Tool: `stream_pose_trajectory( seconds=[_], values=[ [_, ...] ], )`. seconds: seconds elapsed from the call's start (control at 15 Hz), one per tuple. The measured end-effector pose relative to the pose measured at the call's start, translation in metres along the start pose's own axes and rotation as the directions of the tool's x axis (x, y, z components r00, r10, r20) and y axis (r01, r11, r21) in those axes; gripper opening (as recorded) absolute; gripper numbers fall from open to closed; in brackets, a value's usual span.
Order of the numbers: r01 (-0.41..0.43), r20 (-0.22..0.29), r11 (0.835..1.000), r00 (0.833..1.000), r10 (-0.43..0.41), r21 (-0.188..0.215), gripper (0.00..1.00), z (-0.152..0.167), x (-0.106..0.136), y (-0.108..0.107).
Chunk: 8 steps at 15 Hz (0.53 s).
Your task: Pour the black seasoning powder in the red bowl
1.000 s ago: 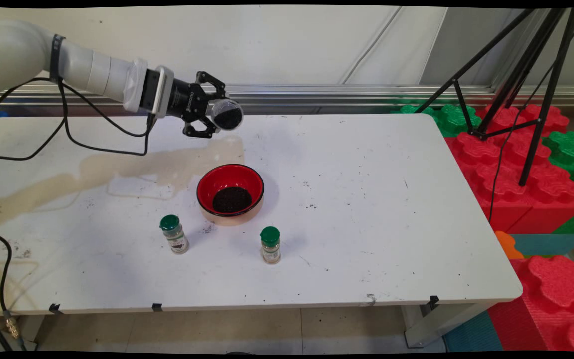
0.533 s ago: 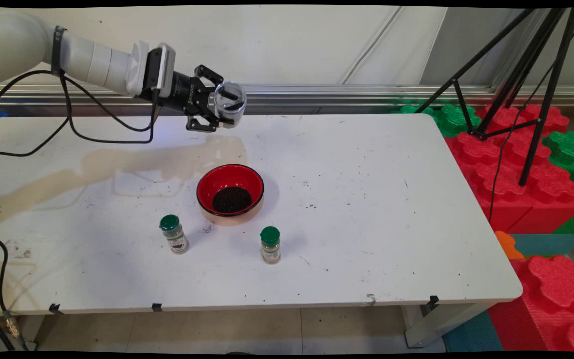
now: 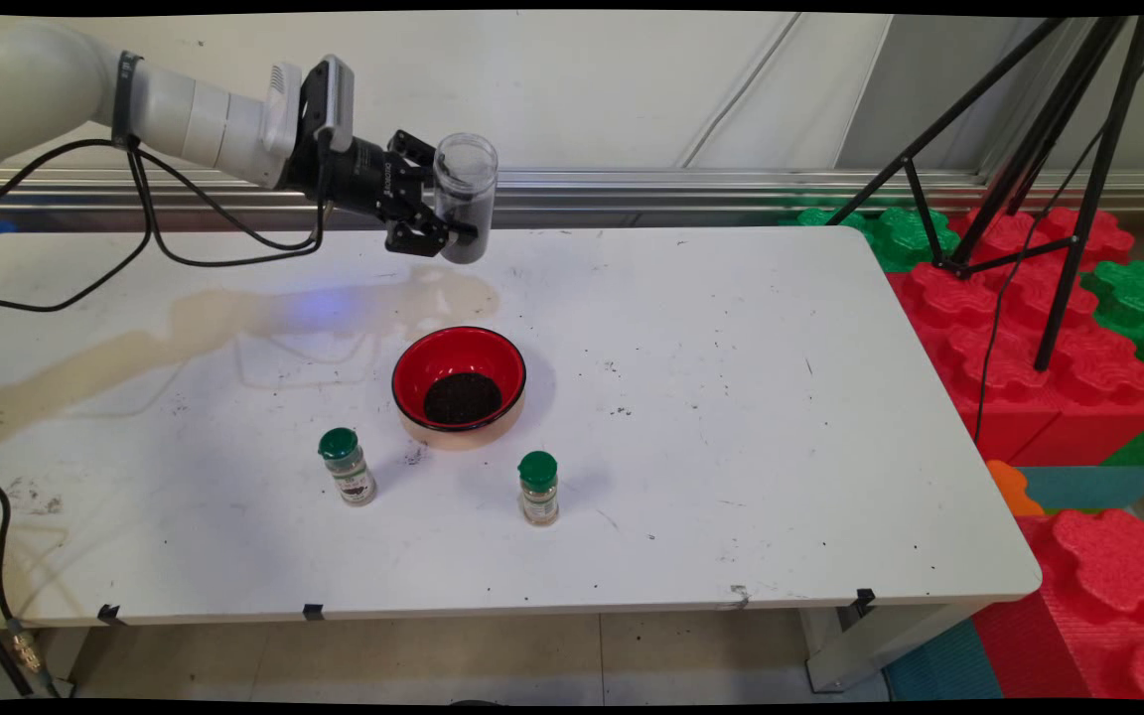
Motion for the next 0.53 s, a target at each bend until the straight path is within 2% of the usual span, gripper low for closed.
stream_pose_trajectory(
  seconds=[0.27, 0.53],
  values=[
    [0.134, -0.014, 0.991, 0.991, -0.134, -0.004, 0.0, 0.0051, -0.0007, -0.0012],
    [0.256, -0.032, 0.967, 0.966, -0.256, -0.005, 0.0, 0.0097, -0.004, -0.0025]
  ],
)
